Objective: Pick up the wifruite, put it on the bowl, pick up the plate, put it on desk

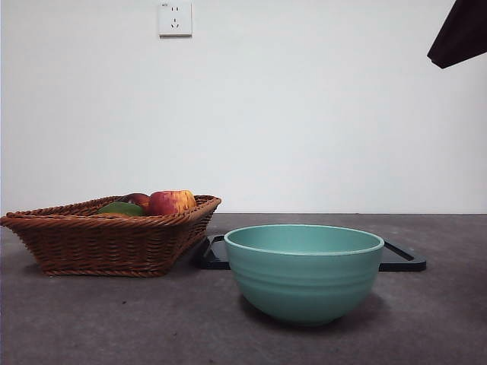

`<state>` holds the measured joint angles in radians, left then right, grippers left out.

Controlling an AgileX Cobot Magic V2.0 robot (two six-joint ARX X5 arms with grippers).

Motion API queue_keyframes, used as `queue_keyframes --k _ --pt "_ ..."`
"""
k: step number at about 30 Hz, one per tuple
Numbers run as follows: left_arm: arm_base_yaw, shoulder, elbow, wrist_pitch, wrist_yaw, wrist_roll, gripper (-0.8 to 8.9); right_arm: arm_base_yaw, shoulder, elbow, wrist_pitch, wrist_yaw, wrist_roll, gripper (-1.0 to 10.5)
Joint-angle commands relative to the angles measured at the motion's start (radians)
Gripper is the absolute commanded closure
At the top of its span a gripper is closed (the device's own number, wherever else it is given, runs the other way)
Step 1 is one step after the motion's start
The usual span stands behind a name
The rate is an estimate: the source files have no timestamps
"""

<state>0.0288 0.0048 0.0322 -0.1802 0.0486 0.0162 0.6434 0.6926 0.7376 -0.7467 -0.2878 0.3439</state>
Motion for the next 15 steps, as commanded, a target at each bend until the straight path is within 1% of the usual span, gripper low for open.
queue_keyframes --k 1,13,14,15 --pt "0.003 -0.002 -0.021 -0.007 -0.002 -0.003 8.05 0.009 0.005 0.017 0.01 0.0 -0.012 9.3" --pt "0.003 -0.002 -0.021 -0.007 -0.002 -0.003 8.05 0.009 0.005 0.017 0.01 0.0 -0.012 9.3" --pt "0.003 -0.002 -0.021 -0.007 -0.002 -0.003 8.05 0.009 0.005 0.017 0.011 0.001 -0.017 9.3" --pt "0.003 -0.002 -0.021 -0.007 -0.002 -0.003 8.05 0.008 0.001 0.017 0.014 0.01 -0.044 9.3"
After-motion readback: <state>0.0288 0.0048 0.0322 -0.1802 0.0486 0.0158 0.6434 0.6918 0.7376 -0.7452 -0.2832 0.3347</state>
